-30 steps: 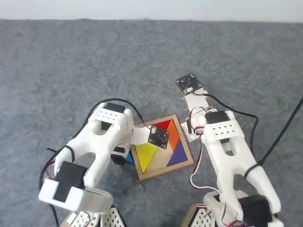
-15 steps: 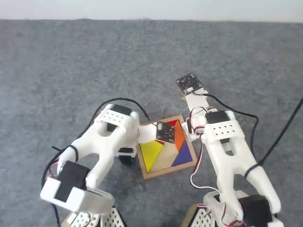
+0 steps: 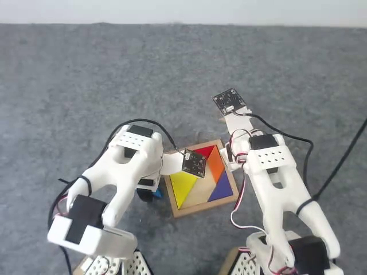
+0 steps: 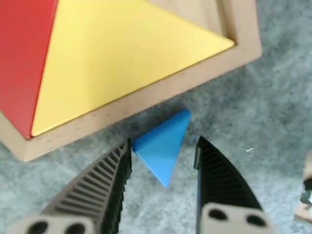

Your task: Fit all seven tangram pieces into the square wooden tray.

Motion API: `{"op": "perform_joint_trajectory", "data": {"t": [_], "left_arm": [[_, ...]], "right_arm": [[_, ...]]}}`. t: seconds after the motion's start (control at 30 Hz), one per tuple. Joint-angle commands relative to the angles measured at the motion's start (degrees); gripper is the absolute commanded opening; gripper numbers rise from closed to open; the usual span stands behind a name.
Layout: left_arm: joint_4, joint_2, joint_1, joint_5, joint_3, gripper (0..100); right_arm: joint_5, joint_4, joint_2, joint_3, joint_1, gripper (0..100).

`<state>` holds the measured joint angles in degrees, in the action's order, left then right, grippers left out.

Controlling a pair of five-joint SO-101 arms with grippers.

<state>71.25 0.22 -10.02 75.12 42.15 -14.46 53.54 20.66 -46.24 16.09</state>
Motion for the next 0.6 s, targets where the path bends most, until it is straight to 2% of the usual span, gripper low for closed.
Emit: {"op": "perform_joint_trajectory", "data": {"t": [0.0, 0.43, 0.57], "left_arm": [[0.26, -0.26, -0.53, -1.85, -0.57, 20], [0.26, -0.26, -0.09, -2.29, -0.04, 15], [0.26, -0.26, -0.35, -4.40, 0.22, 11]], "right_arm": [[-0.97, -0.48, 0.66, 0.35, -0.84, 0.7], [-0.97, -0.48, 0.66, 0.26, -0.84, 0.7], [-0.97, -0.48, 0.66, 0.26, -0.84, 0.7]]}}
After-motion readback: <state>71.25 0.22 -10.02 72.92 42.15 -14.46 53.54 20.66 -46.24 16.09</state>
